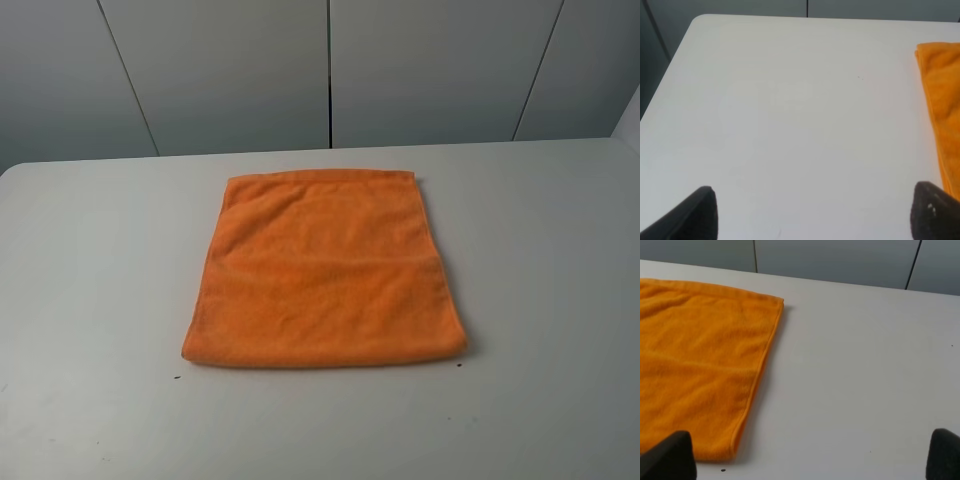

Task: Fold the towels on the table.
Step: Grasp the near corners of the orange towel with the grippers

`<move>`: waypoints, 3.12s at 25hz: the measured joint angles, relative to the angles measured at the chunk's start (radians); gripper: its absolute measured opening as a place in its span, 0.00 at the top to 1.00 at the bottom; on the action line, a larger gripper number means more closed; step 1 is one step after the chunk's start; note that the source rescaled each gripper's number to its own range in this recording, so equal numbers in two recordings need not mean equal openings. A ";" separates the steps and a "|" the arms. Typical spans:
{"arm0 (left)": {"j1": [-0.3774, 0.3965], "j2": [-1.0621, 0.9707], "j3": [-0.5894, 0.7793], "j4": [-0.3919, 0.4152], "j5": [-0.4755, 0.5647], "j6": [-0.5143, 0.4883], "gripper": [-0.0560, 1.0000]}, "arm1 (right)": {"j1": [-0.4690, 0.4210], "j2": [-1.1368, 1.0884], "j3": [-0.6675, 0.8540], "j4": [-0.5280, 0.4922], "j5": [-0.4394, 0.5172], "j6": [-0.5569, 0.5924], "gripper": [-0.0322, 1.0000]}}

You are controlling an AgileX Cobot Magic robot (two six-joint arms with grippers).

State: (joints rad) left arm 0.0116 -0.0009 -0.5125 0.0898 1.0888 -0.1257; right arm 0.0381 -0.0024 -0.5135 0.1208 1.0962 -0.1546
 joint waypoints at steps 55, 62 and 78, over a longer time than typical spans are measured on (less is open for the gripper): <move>0.000 0.013 -0.004 0.000 -0.010 0.020 0.01 | 0.000 0.000 -0.035 0.133 -0.093 0.005 0.00; 0.000 0.221 -0.108 -0.004 -0.055 0.163 0.01 | 0.015 0.201 -0.167 0.070 -0.120 -0.155 0.00; -0.120 0.987 -0.245 -0.165 -0.109 0.703 0.01 | 0.205 0.962 -0.227 0.083 -0.127 -0.715 0.00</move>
State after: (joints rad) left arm -0.1085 0.9859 -0.7574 -0.0757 0.9798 0.5774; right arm 0.2435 0.9597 -0.7406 0.2038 0.9688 -0.8698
